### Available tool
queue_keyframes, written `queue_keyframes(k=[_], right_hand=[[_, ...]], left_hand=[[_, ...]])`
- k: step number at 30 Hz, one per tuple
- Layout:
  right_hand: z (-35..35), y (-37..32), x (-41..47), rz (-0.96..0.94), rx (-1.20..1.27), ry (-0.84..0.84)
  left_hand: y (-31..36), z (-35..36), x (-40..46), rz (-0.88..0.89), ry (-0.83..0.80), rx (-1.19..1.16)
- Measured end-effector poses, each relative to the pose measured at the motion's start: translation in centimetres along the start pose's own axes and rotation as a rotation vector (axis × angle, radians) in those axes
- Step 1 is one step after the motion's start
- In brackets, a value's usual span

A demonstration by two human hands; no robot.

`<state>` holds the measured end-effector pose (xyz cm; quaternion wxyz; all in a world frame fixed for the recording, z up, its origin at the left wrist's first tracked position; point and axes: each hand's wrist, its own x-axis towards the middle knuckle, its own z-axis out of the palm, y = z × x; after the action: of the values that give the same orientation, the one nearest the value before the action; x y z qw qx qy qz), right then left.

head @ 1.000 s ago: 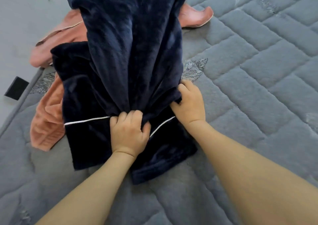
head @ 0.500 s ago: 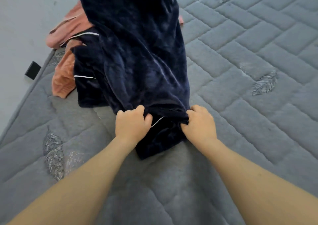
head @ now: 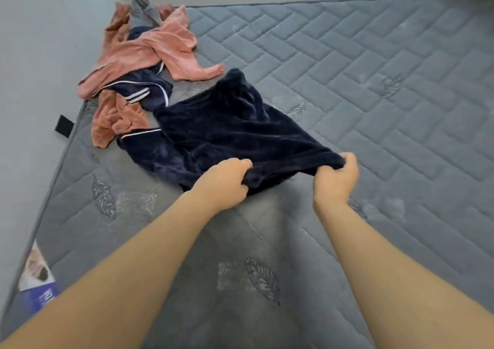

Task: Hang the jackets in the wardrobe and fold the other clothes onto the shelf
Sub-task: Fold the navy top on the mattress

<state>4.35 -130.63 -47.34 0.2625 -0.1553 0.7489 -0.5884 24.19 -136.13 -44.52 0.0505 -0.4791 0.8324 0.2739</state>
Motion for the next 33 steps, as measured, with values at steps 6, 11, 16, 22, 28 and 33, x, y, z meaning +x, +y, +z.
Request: queue_keyframes(k=[6, 11, 16, 22, 28, 33], right_hand=[[-13.3, -8.3, -1.8, 0.002, 0.19, 0.235], [-22.6, -16.1, -2.8, -0.014, 0.342, 0.507], [-29.7, -22.5, 0.2, -0.193, 0.276, 0.518], [-30.6, -21.7, 10.4, -0.141, 0.074, 0.296], [-24.9, -11.0, 25.3, -0.109, -0.295, 0.148], [-20.1, 7.0, 33.7, -0.4, -0.919, -0.115]], left_hand=[[11.4, -4.6, -7.0, 0.128, -0.114, -0.383], [22.8, -11.3, -10.5, 0.32, -0.112, -0.549], [31.4, -15.3, -10.6, 0.396, -0.078, -0.51], [34.6, -13.7, -1.9, 0.193, 0.043, -0.169], [29.9, -4.1, 15.8, -0.133, 0.14, 0.152], [24.1, 14.6, 27.7, -0.377, 0.029, 0.138]])
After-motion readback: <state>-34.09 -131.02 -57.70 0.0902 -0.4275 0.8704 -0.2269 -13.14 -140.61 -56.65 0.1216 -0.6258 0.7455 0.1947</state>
